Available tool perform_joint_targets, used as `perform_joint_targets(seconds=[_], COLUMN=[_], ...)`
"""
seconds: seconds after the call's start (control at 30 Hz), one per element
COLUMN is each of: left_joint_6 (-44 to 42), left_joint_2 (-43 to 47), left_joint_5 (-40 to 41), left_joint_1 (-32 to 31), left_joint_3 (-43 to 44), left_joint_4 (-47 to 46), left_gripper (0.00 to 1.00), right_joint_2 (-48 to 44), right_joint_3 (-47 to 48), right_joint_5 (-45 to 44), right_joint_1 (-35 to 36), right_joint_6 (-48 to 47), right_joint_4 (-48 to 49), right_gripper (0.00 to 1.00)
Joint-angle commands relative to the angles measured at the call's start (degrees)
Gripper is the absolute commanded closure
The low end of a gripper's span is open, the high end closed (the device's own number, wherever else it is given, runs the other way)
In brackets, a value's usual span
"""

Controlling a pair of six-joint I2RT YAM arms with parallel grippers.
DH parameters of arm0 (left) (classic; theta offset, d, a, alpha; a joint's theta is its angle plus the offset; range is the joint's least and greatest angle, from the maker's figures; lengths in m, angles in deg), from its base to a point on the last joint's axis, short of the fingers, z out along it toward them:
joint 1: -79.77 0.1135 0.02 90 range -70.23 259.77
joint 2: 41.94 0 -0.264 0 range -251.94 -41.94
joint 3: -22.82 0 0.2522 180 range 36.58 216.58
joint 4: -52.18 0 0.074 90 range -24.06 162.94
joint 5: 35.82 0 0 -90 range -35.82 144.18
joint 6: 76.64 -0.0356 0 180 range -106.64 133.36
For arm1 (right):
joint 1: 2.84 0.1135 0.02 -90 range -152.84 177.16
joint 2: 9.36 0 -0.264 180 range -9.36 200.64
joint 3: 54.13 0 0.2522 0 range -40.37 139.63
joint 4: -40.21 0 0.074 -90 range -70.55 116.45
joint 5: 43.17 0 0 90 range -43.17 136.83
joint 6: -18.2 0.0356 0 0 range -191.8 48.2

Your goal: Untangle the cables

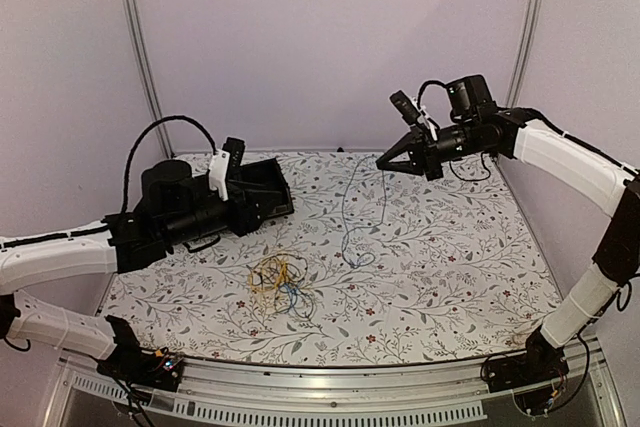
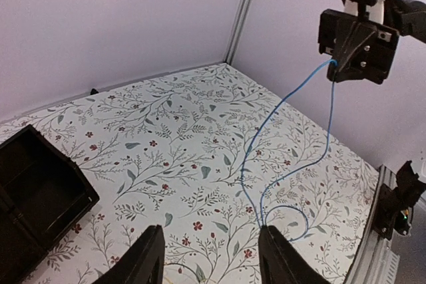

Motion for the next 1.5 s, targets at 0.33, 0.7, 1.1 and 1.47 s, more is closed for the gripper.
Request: perform_joint_targets(seconds=[0.33,0.7,1.1,1.47], left_joint_6=[-19.36,-20.75,-22.40,-19.77], left_joint_2=[-8.75,-13.77,-16.01,-9.71], left_joint_5=[-30.60,-28.78,-23.25,-10.06], left_joint_1=[-3.53,-5.78,-5.91,-5.21], left_joint_3=[12.56,12.50,14.14,15.24], left_joint_4=[6.30,3.99,4.37,6.25], left_gripper=[0.50,0.58,0.75,1.00], right_joint_2=[3.61,2.98,3.35,2.90], right_joint_3=[3.25,3.88,6.08,4.72], right_joint_5=[-9.49,-8.19,-6.58,-10.85], right_joint_1=[13.98,15.52,15.87,12.84], right_joint_6=[-13.77,-14.48,-15.56,-13.60], right_joint_4=[-11.86,-13.60,-15.56,-13.70], right_gripper=[1.00,1.00,1.00,0.78])
